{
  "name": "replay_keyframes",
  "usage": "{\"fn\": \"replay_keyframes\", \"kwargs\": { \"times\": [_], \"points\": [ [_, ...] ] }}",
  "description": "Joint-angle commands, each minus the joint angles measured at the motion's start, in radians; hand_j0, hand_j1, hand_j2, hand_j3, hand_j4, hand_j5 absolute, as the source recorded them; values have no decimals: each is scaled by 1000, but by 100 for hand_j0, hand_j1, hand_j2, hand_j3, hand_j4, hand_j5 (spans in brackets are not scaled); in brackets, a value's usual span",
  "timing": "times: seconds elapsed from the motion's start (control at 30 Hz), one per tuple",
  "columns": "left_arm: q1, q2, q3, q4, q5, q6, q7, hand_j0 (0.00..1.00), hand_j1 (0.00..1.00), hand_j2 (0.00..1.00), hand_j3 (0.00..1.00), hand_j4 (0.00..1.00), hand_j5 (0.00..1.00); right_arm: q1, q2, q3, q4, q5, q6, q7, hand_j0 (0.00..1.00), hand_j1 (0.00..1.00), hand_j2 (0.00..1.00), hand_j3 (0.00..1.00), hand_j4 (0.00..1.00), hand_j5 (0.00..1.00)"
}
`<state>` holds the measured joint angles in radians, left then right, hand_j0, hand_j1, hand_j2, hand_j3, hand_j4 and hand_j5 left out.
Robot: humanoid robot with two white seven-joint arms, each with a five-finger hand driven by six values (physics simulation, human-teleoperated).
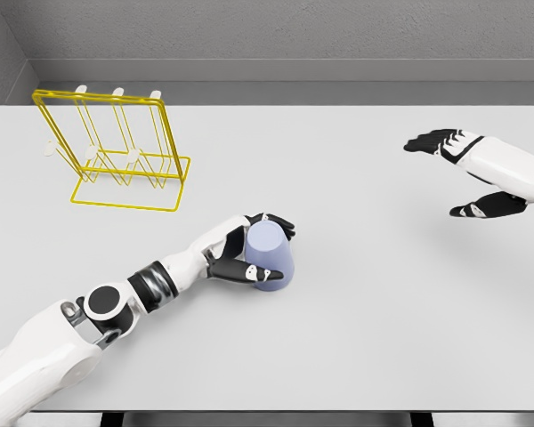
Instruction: Place the cup on the cup holder with both arms
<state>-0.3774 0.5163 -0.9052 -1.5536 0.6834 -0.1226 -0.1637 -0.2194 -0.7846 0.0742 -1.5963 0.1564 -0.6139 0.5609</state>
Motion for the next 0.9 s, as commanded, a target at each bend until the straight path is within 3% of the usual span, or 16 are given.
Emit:
{"fn": "replay_keyframes", "kwargs": {
  "times": [0.0, 0.07, 0.4, 0.87],
  "points": [
    [0, 1, 2, -3, -1, 0, 3, 58, 58, 58, 58, 58, 58, 6, -1, -20, -5, -9, 3, 1, 100, 100, 100, 100, 100, 100],
    [-2, 1, 11, -13, 1, 0, 3, 59, 59, 59, 59, 59, 59, 26, -1, -34, -36, -9, 3, 2, 100, 100, 100, 100, 100, 100],
    [2, 17, 74, -74, -1, 0, 3, 60, 60, 60, 60, 60, 60, 31, 1, -50, -50, -11, 3, 33, 100, 100, 100, 100, 100, 100],
    [3, 156, 166, -197, 24, 0, 3, 61, 61, 61, 61, 61, 61, 38, 2, -56, -67, -11, 3, 33, 100, 100, 100, 100, 100, 100]
  ]
}}
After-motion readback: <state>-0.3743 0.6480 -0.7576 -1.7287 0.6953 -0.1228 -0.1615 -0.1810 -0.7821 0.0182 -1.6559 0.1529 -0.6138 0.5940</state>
